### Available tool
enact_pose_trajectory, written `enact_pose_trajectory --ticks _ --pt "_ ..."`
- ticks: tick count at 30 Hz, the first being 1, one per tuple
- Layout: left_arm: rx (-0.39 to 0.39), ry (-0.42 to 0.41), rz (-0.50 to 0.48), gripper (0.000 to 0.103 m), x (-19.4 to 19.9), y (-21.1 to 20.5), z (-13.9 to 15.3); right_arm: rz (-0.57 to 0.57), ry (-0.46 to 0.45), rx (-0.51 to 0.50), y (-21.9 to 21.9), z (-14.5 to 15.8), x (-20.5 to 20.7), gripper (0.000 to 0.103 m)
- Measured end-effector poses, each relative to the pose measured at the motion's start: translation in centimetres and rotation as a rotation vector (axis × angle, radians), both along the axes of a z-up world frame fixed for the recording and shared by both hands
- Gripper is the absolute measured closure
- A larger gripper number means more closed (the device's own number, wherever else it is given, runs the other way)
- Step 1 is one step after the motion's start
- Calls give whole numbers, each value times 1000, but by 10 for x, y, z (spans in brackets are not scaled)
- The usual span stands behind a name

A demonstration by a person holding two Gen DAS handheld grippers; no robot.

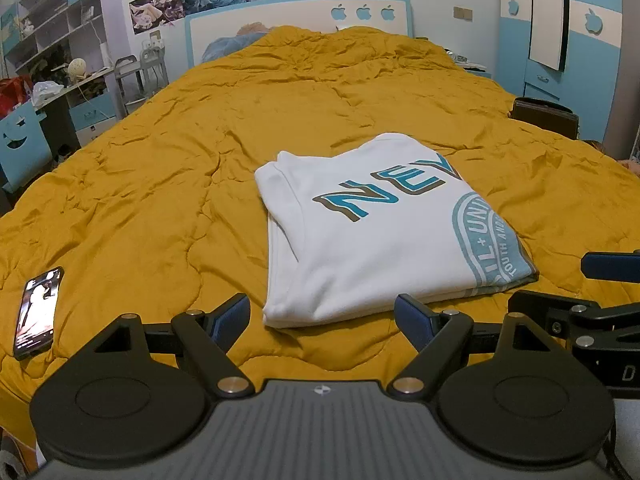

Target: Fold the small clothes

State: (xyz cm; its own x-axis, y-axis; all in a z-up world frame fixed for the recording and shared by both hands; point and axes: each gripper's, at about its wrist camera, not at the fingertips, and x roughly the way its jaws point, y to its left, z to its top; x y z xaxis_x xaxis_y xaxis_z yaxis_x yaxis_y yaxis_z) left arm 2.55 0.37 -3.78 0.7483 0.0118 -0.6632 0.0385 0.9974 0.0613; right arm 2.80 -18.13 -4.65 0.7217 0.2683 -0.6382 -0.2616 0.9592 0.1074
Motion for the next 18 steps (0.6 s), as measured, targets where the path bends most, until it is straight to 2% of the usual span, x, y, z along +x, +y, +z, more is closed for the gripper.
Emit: enact_pose_trajectory --ticks 18 --pt "-1 2 7 7 0 0 -1 4 8 -1 -1 0 1 22"
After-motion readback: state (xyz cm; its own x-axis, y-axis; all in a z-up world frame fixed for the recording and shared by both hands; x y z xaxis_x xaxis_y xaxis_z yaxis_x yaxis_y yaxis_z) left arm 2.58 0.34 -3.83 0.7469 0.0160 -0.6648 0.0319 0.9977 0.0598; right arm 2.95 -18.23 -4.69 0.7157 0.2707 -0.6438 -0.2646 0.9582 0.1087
